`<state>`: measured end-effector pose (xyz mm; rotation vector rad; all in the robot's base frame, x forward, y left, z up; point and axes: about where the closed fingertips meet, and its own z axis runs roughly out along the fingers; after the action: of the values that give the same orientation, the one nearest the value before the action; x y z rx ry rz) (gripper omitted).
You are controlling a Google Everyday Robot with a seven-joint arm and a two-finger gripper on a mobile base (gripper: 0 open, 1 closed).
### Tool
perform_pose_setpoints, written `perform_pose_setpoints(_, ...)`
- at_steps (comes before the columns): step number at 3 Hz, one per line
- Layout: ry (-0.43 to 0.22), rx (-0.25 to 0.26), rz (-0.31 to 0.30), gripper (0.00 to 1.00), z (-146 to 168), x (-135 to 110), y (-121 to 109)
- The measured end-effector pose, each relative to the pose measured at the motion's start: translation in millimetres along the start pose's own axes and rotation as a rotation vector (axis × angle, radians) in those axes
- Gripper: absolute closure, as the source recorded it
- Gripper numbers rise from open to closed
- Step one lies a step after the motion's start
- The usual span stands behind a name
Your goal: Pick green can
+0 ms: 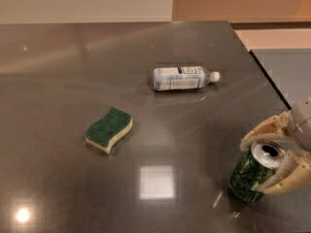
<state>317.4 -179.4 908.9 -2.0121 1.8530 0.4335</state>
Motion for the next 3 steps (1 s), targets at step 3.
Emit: perform_pose_setpoints(3, 0.024, 0.086, 0.040, 1.00, -70.1, -60.6, -85.2)
